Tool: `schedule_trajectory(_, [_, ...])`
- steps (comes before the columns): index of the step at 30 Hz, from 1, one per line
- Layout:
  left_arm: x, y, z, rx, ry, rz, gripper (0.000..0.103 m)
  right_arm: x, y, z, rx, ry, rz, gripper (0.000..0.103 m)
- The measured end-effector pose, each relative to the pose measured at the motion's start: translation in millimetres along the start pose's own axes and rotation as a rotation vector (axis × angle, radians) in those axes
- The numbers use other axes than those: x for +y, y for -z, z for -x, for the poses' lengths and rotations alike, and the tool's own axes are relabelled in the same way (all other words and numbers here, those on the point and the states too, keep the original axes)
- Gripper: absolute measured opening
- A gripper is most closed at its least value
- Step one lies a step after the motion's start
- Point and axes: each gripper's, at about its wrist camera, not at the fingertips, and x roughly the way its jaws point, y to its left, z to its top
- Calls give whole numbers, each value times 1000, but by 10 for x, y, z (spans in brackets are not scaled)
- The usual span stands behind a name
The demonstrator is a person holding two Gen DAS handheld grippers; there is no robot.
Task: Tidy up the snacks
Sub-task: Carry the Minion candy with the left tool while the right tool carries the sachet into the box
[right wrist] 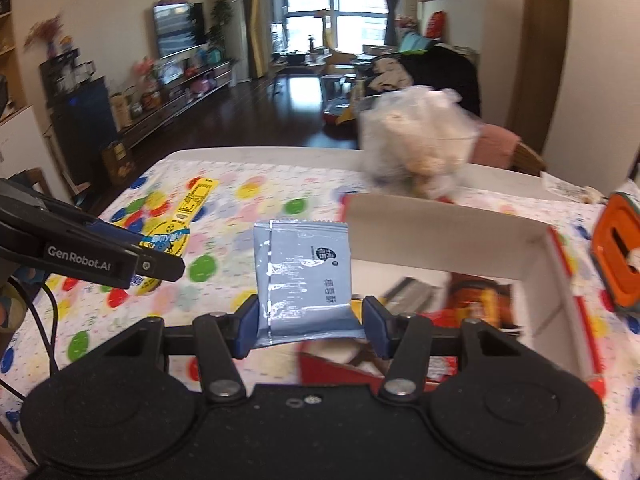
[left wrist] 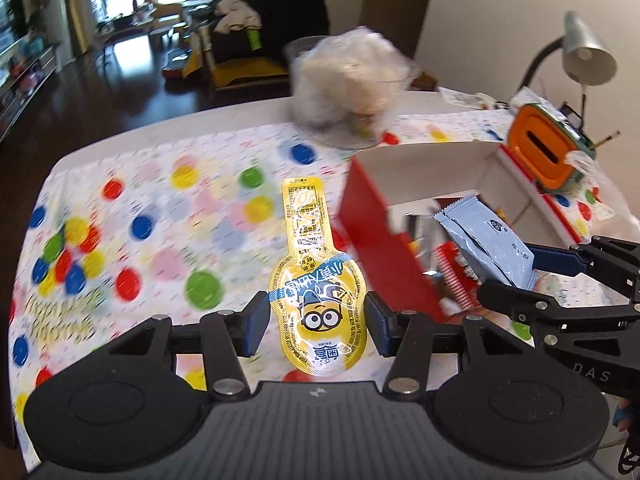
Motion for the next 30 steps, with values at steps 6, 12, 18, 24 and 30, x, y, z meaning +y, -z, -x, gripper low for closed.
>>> schedule_trajectory(6, [-447,-170,-163,7,31,-67,51,-419,66,67,0,51,-32,53])
schedule_trajectory(12, [-832,-344,-380,32,43,-119,51,-828,123,38,21,89,-78,53])
schedule_trajectory(18, [-1078,-502,-721,94,35,-145,51,-1236,137,-92,67,121,-129,53])
schedule_trajectory(24, [-1204,-623,-1076,160,14,-150,51,-1481,117,-336,123,138,-138,53])
schedule_trajectory(30, [-1310,-730,-1341,201,-10,-158,51,-1613,30,-595,160,144,-123,53])
